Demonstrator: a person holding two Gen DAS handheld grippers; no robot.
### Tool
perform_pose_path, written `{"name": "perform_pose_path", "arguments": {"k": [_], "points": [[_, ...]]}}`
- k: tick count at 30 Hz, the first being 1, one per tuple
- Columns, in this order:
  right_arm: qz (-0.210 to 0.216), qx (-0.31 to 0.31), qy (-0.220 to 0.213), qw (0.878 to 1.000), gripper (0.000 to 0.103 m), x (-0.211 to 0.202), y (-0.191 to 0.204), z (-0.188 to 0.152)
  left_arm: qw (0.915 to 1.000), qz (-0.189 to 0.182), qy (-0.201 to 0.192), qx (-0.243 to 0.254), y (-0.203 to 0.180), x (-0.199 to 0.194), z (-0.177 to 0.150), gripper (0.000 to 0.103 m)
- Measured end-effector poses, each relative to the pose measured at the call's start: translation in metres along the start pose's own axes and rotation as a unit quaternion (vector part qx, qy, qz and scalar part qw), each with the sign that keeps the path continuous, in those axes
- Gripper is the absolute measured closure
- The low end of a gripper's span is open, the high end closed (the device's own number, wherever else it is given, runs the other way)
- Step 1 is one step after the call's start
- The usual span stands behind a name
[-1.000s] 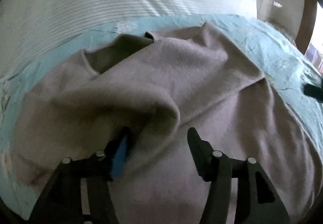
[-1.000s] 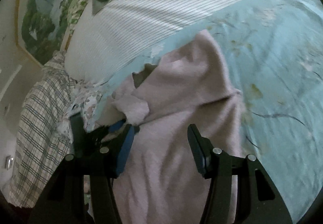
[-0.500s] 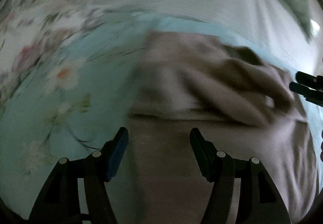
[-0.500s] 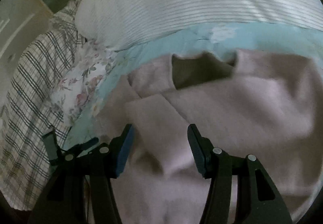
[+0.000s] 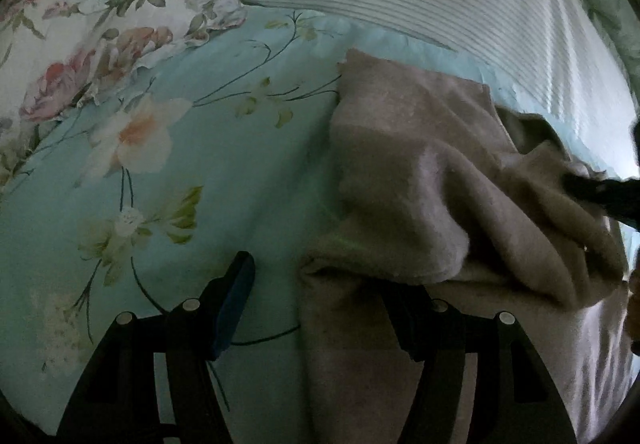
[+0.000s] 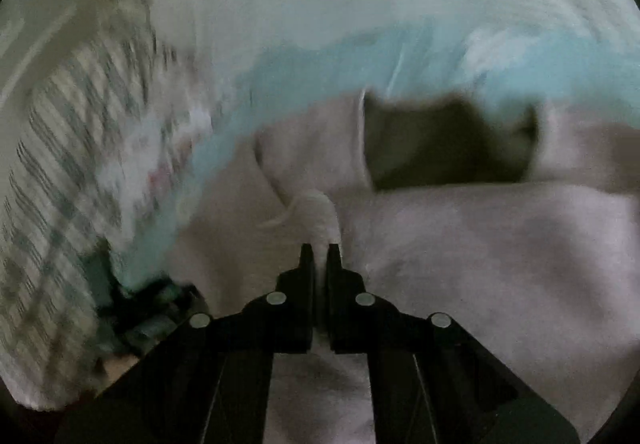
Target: Fold small clothes
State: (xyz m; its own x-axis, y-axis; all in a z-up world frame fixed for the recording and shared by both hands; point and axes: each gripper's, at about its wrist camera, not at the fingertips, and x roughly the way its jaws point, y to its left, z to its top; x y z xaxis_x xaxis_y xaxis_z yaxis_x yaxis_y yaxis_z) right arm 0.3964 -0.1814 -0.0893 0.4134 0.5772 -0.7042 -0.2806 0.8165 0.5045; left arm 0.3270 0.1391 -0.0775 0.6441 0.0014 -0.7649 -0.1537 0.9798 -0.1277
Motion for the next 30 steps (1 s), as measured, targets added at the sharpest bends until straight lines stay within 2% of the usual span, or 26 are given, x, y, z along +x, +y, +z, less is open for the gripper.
{"name": "perform_pose_path", "arguments": {"k": [3, 5, 6, 8, 10, 13, 15, 18, 20, 22, 23, 24, 25, 26, 27, 28, 30], "points": [[-0.01, 0.056, -0.089, 0.994, 0.097, -0.063, -0.016, -0.009, 1.0, -0.001, -0.005, -0.005, 0.002, -0.002, 0.001, 0.038], [-0.036, 0.099, -0.152, 0.983, 0.097, -0.108, -0.035, -0.02, 0.9999, 0.003, -0.008, -0.006, 0.003, -0.003, 0.001, 0.038], [-0.052, 0.127, -0.188, 0.973, 0.097, -0.132, -0.049, -0.031, 0.9999, 0.005, -0.009, -0.007, 0.002, -0.004, 0.0, 0.038], [-0.092, 0.176, -0.218, 0.955, 0.097, -0.155, -0.075, -0.05, 0.9998, 0.013, -0.011, -0.007, 0.0, -0.007, -0.001, 0.038], [-0.126, 0.217, -0.2, 0.947, 0.097, -0.158, -0.104, -0.068, 0.9997, 0.02, -0.013, -0.009, 0.0, -0.008, -0.001, 0.038], [-0.136, 0.241, -0.171, 0.946, 0.097, -0.146, -0.125, -0.085, 0.9995, 0.024, -0.014, -0.012, 0.0, -0.009, -0.002, 0.038], [-0.138, 0.244, -0.162, 0.946, 0.097, -0.14, -0.127, -0.091, 0.9995, 0.024, -0.014, -0.015, 0.0, -0.011, -0.004, 0.038], [-0.143, 0.242, -0.171, 0.944, 0.097, -0.142, -0.122, -0.09, 0.9993, 0.021, -0.016, -0.027, 0.004, -0.013, -0.006, 0.038], [-0.131, 0.249, -0.18, 0.943, 0.094, -0.142, -0.12, -0.087, 0.9992, 0.016, -0.016, -0.032, 0.006, -0.014, -0.006, 0.038], [-0.123, 0.265, -0.187, 0.938, 0.075, -0.144, -0.123, -0.087, 0.9991, 0.016, -0.018, -0.034, 0.006, -0.014, -0.007, 0.038], [-0.113, 0.273, -0.196, 0.935, 0.057, -0.145, -0.126, -0.087, 0.9991, 0.016, -0.018, -0.034, 0.006, -0.015, -0.007, 0.038], [-0.102, 0.277, -0.202, 0.934, 0.054, -0.143, -0.127, -0.087, 0.9991, 0.017, -0.019, -0.034, 0.006, -0.014, -0.007, 0.038], [-0.096, 0.278, -0.197, 0.935, 0.054, -0.14, -0.132, -0.085, 0.9991, 0.017, -0.02, -0.033, 0.006, -0.014, -0.007, 0.038], [-0.097, 0.273, -0.186, 0.939, 0.062, -0.133, -0.129, -0.081, 0.9991, 0.018, -0.02, -0.033, 0.005, -0.015, -0.007, 0.038], [-0.099, 0.264, -0.172, 0.944, 0.095, -0.127, -0.128, -0.077, 0.9991, 0.019, -0.02, -0.032, 0.005, -0.015, -0.007, 0.038], [-0.112, 0.251, -0.162, 0.948, 0.097, -0.124, -0.123, -0.072, 0.9991, 0.019, -0.02, -0.033, 0.005, -0.015, -0.007, 0.038], [-0.135, 0.216, -0.197, 0.947, 0.097, -0.139, -0.106, -0.067, 0.9991, 0.018, -0.02, -0.034, 0.005, -0.015, -0.007, 0.038]]}}
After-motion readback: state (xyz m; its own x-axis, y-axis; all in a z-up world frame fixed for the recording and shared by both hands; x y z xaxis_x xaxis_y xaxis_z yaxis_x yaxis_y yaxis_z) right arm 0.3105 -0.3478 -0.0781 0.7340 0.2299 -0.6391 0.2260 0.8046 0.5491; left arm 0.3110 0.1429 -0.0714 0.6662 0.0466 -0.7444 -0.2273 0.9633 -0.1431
